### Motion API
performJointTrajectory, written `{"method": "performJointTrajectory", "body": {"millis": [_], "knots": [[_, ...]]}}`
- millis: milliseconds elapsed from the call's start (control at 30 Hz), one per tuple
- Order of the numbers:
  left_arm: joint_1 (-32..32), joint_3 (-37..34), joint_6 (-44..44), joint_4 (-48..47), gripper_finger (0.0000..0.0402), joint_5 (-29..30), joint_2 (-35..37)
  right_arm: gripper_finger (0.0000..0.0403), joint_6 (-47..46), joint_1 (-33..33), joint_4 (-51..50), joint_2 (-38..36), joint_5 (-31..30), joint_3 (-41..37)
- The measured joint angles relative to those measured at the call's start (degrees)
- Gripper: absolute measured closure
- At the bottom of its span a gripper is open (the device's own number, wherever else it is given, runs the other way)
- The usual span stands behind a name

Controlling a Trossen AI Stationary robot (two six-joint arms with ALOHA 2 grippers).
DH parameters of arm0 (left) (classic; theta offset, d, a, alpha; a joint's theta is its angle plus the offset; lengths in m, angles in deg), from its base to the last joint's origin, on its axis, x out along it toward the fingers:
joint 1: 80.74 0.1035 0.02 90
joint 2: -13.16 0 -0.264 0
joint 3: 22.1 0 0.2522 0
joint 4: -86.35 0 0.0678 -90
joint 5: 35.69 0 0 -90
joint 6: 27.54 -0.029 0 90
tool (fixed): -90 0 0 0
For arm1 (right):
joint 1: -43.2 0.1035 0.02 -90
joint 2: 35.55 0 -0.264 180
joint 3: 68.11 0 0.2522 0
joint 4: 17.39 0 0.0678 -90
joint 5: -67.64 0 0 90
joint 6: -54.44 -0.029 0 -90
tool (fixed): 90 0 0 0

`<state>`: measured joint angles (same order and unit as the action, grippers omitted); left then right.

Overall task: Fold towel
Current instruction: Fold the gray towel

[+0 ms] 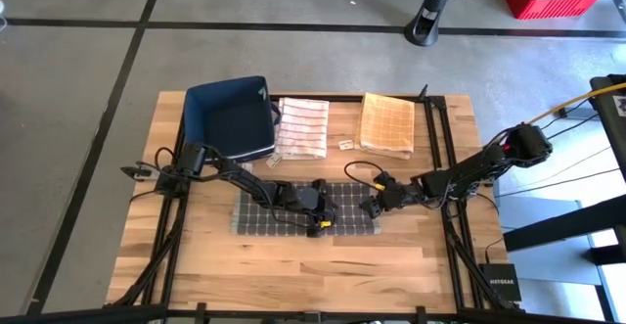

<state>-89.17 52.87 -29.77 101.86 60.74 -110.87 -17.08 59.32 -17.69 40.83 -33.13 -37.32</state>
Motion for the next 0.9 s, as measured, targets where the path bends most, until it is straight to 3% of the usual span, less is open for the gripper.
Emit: {"method": "performJointTrajectory", "body": {"millis": [200,400,600,900], "knots": [[0.0,-0.02,0.01,-0.13,0.0261,0.05,-0.04,0.0275,1.18,0.0,0.01,-0.02,-0.27,0.02],[0.0,-0.09,0.12,-0.23,0.0261,0.09,-0.09,0.0384,1.68,0.0,3.4,-1.06,1.85,0.13],[-0.13,-0.11,0.25,-0.21,0.0261,0.14,-0.09,0.037,1.32,-0.46,3.18,-1.88,0.49,5.48],[-0.26,-0.41,-2.92,-2.33,0.0261,0.4,2.93,0.0392,4.63,-1.27,2.53,-1.38,-4.38,9.26]]}}
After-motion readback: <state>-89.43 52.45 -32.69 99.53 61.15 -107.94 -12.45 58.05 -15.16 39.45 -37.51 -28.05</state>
